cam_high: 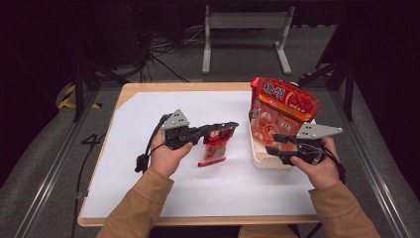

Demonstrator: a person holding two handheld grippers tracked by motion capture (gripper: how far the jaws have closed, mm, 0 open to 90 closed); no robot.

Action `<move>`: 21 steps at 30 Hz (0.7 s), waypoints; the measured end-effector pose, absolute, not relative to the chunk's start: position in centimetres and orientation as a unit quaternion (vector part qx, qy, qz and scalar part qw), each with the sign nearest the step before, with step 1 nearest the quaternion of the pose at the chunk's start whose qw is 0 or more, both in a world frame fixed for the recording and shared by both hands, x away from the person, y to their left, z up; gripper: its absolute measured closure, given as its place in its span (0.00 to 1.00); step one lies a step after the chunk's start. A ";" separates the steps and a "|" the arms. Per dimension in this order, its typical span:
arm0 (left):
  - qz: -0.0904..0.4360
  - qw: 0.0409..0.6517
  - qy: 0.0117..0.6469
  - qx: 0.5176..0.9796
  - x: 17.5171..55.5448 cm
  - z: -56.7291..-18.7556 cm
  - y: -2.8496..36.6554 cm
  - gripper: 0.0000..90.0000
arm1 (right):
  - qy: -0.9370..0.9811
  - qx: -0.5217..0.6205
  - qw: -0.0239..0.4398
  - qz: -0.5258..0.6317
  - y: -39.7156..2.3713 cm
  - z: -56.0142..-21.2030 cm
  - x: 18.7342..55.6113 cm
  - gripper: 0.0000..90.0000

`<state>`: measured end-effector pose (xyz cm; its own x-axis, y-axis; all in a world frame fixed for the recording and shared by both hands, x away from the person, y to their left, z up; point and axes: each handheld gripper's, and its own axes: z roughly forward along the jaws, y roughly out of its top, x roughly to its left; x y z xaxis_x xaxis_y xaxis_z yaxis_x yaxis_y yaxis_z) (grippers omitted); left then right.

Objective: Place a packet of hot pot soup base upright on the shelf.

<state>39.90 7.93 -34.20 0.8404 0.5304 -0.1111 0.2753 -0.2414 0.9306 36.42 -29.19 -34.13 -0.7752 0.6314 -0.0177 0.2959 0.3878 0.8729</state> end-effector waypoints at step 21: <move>0.098 0.584 0.192 0.782 37.3 -32.0 6.7 1.00 | 0.820 0.256 0.176 0.480 -27.4 -33.4 36.9 0.58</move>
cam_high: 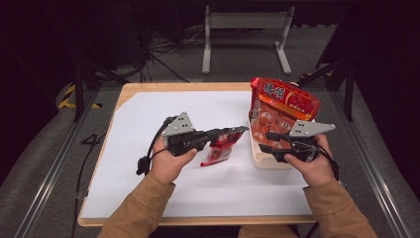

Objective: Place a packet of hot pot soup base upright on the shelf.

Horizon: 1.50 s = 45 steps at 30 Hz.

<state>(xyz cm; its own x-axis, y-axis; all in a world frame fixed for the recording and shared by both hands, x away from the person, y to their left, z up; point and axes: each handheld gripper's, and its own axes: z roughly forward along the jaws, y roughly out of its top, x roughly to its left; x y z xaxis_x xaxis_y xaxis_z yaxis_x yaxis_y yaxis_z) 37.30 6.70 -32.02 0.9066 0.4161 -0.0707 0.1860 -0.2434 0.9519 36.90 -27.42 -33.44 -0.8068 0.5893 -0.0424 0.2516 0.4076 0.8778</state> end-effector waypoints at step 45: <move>0.013 0.529 0.135 0.838 39.8 -36.8 0.2 0.61 | 0.830 0.100 0.229 0.498 -25.3 -30.2 34.6 1.00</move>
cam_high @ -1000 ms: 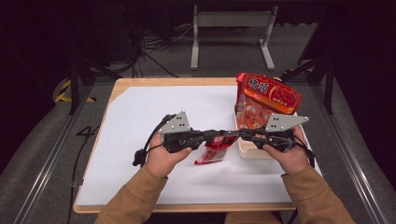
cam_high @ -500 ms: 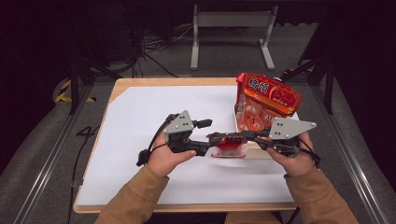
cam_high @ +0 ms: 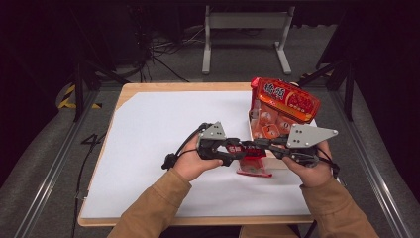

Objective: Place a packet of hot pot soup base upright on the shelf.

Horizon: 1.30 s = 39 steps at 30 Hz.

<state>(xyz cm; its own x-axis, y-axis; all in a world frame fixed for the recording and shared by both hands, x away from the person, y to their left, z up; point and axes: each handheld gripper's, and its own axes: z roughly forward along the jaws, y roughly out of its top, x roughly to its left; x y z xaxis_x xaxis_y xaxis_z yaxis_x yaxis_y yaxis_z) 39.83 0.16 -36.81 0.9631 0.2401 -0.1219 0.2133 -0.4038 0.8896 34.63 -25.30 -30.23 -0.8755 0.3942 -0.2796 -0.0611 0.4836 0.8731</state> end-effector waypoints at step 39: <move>0.002 0.473 0.058 0.879 41.8 -28.4 -2.3 1.00 | 0.775 0.219 0.196 0.560 -31.9 -29.1 31.8 0.64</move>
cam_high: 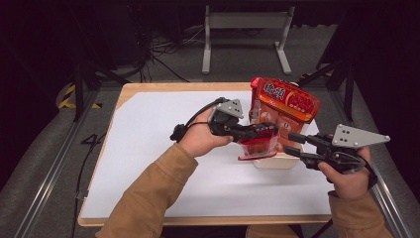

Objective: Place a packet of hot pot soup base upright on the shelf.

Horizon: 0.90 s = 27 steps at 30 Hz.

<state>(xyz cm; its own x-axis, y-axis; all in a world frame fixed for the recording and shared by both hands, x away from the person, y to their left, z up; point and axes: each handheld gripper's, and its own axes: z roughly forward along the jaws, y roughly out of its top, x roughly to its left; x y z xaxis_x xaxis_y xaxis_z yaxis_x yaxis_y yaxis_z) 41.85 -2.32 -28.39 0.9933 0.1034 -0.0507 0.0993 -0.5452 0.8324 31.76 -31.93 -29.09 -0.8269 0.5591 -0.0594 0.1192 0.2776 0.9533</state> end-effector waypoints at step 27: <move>-0.005 0.477 0.023 0.878 42.7 -29.5 -7.0 0.99 | 0.756 0.216 0.204 0.584 -33.5 -28.1 31.1 0.63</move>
